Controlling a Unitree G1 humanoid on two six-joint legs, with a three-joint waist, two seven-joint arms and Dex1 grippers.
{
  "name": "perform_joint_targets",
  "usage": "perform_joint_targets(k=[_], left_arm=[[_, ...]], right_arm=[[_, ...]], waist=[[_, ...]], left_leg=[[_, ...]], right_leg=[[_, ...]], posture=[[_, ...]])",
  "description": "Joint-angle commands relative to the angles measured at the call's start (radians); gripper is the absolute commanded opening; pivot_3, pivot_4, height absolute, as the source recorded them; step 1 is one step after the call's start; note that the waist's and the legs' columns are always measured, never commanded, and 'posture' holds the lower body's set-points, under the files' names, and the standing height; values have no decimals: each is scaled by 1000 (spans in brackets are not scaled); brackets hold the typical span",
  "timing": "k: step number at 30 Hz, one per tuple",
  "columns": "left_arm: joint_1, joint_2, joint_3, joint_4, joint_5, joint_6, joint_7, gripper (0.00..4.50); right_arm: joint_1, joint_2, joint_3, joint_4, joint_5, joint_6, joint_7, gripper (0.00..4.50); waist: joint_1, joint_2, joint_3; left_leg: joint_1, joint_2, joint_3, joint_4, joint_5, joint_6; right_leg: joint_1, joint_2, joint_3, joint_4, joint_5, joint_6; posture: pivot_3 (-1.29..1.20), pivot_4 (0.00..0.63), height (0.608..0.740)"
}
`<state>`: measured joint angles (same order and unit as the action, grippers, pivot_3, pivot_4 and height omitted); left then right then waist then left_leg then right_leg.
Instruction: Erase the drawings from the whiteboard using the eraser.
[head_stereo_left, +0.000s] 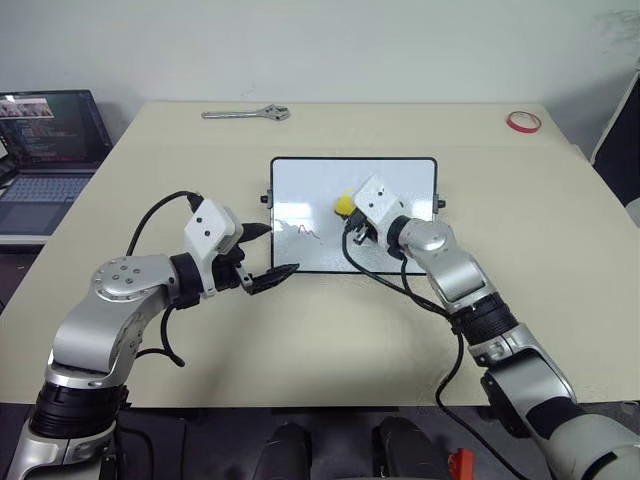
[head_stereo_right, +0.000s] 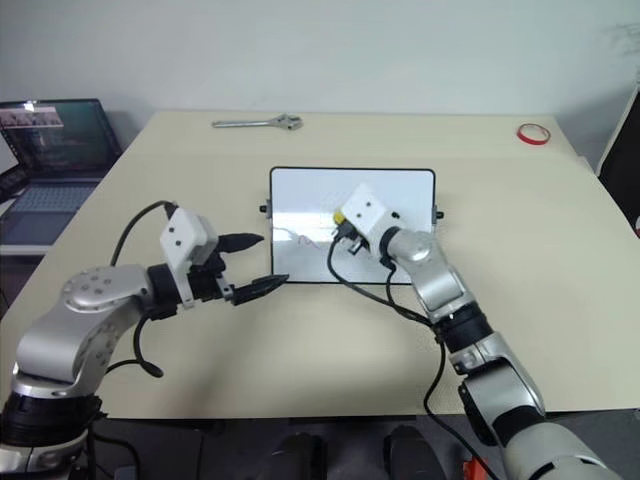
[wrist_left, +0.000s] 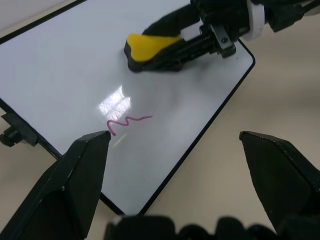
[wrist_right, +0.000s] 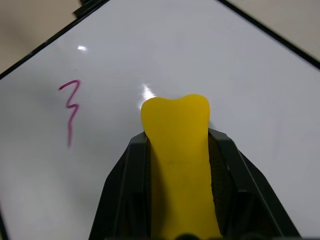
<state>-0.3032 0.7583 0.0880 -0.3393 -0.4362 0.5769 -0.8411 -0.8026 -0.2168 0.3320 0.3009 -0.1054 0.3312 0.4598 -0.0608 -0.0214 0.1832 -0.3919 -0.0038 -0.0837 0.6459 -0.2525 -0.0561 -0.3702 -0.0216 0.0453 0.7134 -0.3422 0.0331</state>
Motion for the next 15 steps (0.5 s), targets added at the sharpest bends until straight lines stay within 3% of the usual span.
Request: perform_joint_targets(k=[1,5,10,15], left_arm=[[0,6,19,1,2,-31,-7,4500],[2,7,18,4,0,-37,-9,4500],[7,3,18,4,-2,-43,-8,4500],[14,1,16,7,0,-49,-9,4500]], right_arm=[[-39,2,-81,111,-63,-61,-194,1144],[-58,-9,-128,169,-57,-78,-268,1143],[15,-29,-34,109,-39,-23,-45,1140],[85,-25,32,-14,-45,-1,68,1139]], waist=[[1,0,0],[9,-1,-1],[13,-4,-2],[1,-5,-3]], left_leg=[[0,0,0,0,0,0],[0,-1,-2,0,2,-2],[0,-2,-4,1,2,-2],[1,0,-3,0,2,-2]], right_leg=[[0,0,0,0,0,0],[1,0,-1,1,2,-1],[2,0,-2,0,2,-1],[2,0,-2,0,2,-1]], posture=[[0,150,740],[0,150,740],[0,150,740],[0,150,740]])
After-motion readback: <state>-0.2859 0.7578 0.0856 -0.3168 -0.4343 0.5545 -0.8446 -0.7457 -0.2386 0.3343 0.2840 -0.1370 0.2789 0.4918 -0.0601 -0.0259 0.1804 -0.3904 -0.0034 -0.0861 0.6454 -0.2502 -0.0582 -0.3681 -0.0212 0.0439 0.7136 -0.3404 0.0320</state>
